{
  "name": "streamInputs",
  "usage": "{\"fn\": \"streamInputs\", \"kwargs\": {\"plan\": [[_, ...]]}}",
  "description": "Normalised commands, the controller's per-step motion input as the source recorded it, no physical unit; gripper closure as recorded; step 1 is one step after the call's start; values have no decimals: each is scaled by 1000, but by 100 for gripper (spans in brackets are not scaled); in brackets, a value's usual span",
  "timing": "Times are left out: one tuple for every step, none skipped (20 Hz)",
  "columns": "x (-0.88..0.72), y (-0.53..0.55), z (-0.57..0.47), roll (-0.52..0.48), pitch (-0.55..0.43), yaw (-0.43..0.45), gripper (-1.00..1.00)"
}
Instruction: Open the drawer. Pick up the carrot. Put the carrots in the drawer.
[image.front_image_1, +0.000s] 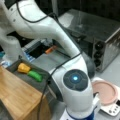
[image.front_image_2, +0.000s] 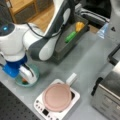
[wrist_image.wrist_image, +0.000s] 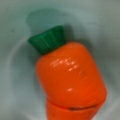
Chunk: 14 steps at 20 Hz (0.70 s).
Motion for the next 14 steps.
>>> {"fn": "streamInputs", "kwargs": {"plan": [[-123,-84,-21,94,27,25,-100],[-135,-78,-46,88,19,24,-100],[-145,-70,-78,81,6,23,-100],[-156,-59,-109,73,-8,20,-100],[-167,-45,-136,68,-19,17,-100],[-179,-29,-154,63,-27,15,-100],[-190,-13,-163,55,-33,12,-100],[-199,4,-164,44,-43,6,-100],[-197,12,-155,40,-51,4,-100],[-202,23,-150,36,-60,3,-100],[-209,36,-150,32,-75,0,-100],[-205,41,-142,30,-84,0,-100],[-206,50,-139,23,-93,-3,-100],[-201,54,-131,21,-98,-3,-100]]}}
